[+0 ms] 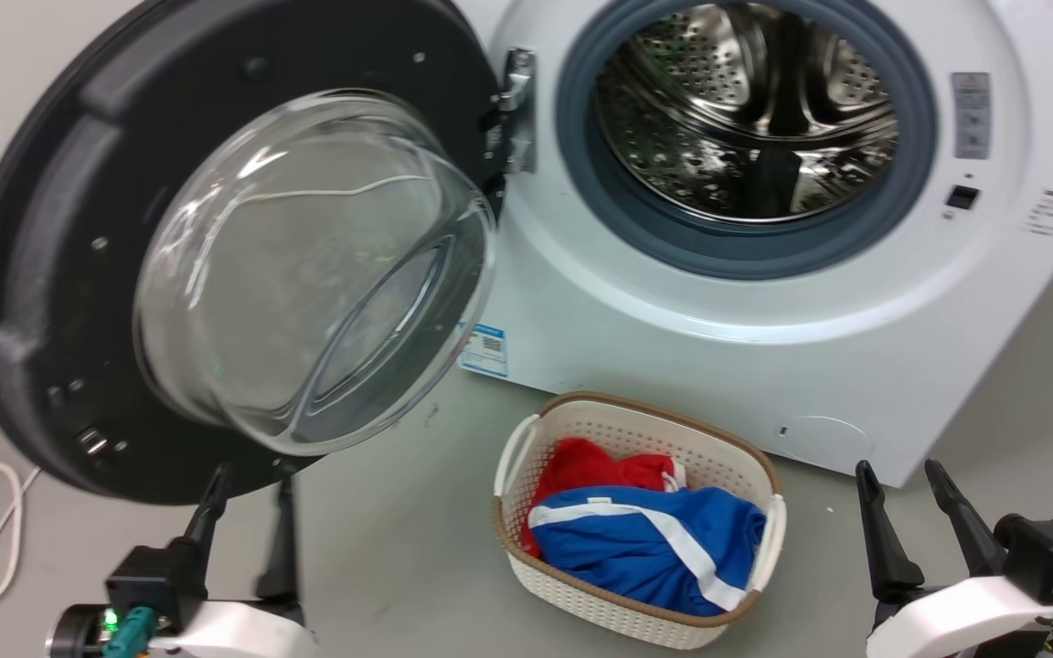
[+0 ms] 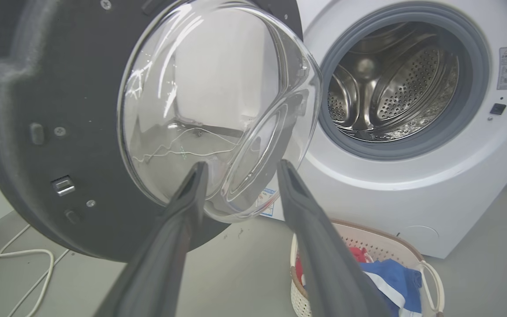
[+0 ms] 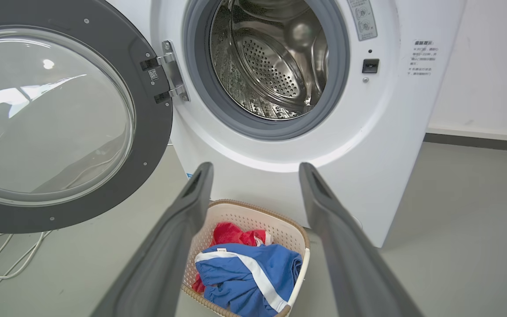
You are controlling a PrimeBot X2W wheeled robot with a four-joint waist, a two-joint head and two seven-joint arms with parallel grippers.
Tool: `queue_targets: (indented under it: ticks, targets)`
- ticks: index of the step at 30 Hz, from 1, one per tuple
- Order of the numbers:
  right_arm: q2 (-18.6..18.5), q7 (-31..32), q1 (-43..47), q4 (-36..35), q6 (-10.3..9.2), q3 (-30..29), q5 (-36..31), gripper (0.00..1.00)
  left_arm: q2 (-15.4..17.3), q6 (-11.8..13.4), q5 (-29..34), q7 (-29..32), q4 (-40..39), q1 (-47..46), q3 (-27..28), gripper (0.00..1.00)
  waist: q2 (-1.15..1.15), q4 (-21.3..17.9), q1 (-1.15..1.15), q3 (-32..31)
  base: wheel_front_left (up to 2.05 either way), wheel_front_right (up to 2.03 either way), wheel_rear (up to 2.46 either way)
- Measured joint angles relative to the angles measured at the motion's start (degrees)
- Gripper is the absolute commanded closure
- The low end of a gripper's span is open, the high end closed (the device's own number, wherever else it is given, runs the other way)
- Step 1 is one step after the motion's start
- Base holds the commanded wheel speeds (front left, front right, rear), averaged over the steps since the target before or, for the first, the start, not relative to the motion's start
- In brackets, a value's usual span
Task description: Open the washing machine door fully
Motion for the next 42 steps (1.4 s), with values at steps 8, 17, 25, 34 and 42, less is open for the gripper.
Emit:
queue_targets:
  ticks: [8, 17, 25, 34, 42]
  targets:
    - [-0.02, 0.53, -0.31, -1.47, 0.0, 1.11, -1.02, 0.0, -1.05, -0.21, 0.92, 0.42, 1.34, -0.79, -2.26, 0.0, 0.0, -5.59, 0.0, 0.07, 0.0, 0.0, 0.0]
    - [-0.18, 1.56, -1.59, -1.93, 0.0, 2.3, -3.36, 0.0, -2.15, -0.27, 1.21, -0.36, 4.48, -1.99, -3.48, 0.0, 0.0, -14.6, 0.0, 0.34, 0.0, 0.0, 0.0]
    - [-0.58, 1.69, -2.06, -2.3, 0.0, 2.49, -4.24, 0.0, -2.4, -0.22, 1.7, -0.64, 6.73, -3.1, -3.94, 0.0, 0.0, -21.72, 0.0, 0.35, 0.0, 0.0, 0.0]
    - [-0.99, 1.67, -2.18, -2.29, 0.0, 2.64, -4.23, 0.0, -2.18, 0.62, 1.21, -0.64, 7.57, -3.64, -3.28, 0.0, 0.0, -24.46, 0.0, 0.41, 0.0, 0.0, 0.0]
    - [-0.83, 1.25, -2.19, -2.35, 0.0, 2.89, -4.26, 0.0, -1.86, 1.26, 0.76, -0.33, 7.39, -3.3, -3.12, 0.0, 0.0, -24.19, 0.0, 0.33, 0.0, 0.0, 0.0]
